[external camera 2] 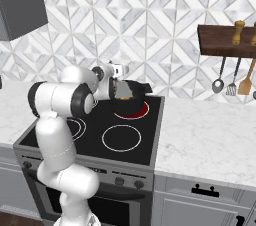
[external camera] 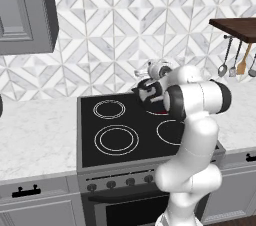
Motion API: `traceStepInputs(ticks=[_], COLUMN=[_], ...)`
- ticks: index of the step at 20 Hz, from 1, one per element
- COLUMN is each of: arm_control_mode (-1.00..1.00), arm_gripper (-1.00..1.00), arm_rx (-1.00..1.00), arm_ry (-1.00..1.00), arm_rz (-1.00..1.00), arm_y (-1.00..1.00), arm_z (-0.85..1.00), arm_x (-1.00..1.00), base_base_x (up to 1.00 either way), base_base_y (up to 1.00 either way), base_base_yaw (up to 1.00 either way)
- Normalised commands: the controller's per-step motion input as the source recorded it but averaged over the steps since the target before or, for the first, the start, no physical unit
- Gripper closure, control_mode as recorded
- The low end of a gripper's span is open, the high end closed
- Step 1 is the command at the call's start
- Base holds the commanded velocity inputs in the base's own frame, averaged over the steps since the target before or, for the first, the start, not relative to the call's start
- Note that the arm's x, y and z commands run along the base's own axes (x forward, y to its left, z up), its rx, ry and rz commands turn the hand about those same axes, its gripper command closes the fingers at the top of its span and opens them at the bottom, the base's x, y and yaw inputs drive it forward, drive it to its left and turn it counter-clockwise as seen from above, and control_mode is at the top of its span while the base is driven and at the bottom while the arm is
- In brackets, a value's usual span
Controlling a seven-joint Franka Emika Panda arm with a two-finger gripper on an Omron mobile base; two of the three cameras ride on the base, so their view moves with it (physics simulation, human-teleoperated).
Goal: Put the lemon wedge and corn in the pot. Retrieve the spatula and lightly stir the vegetables in the pot.
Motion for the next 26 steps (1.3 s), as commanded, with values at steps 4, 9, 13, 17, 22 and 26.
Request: traceStepInputs(ticks=[4,9,13,17,22,26], arm_control_mode=[-1.00,-1.00,-1.00,-1.00,-1.00,-1.00], arm_gripper=[1.00,1.00,1.00,1.00,1.00,1.00], arm_rx=[-0.20,-0.14,-0.02,0.00,0.00,0.03], arm_ry=[0.30,0.23,0.25,0.18,0.03,-0.09], arm_rz=[0.08,0.00,0.01,0.06,0.03,0.02], arm_y=[-0.23,-0.58,-0.26,-0.14,-0.12,-0.06], arm_z=[-0.05,0.02,0.00,-0.20,-0.69,-0.51], arm_x=[0.11,-0.08,-0.01,0.00,0.23,0.54], base_base_x=[0.00,0.00,0.00,0.00,0.00,0.00], base_base_y=[0.00,0.00,0.00,0.00,0.00,0.00], base_base_yaw=[0.00,0.00,0.00,0.00,0.00,0.00])
